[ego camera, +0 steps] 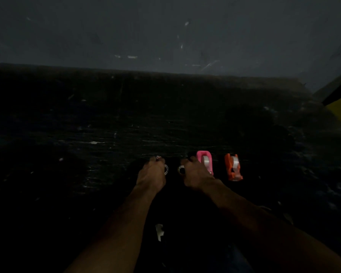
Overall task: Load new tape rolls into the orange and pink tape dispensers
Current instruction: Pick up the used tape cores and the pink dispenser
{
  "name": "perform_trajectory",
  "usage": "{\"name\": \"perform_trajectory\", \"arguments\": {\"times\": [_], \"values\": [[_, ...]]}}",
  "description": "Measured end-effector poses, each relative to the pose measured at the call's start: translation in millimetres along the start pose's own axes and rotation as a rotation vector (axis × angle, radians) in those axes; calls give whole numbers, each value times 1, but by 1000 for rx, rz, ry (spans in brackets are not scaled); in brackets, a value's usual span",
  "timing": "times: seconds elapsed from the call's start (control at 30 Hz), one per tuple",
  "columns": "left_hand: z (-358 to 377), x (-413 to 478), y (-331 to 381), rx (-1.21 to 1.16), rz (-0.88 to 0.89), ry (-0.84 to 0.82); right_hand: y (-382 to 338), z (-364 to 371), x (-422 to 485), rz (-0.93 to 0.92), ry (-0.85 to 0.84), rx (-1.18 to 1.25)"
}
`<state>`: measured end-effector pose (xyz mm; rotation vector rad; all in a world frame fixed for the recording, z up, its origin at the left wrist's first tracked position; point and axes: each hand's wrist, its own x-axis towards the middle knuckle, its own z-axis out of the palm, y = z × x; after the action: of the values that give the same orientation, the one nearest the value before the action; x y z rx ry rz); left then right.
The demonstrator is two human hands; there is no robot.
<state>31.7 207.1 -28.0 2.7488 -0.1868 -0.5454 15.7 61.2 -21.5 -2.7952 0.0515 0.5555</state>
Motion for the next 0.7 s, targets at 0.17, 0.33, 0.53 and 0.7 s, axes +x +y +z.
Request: {"name": "perform_trajectory", "arguments": {"times": [0.17,0.33,0.53,0.7], "values": [[2,17,-3,-6,-12,-55,-1,7,16,9,-11,6],[5,25,-9,-3,-43,-117,-2,13,26,13,-21,44],[6,31,-9,-2,-32,-116,-2,14,30,34,-48,45],[7,25,-9,1,-20,-75,1,18,31,12,-42,35]]}}
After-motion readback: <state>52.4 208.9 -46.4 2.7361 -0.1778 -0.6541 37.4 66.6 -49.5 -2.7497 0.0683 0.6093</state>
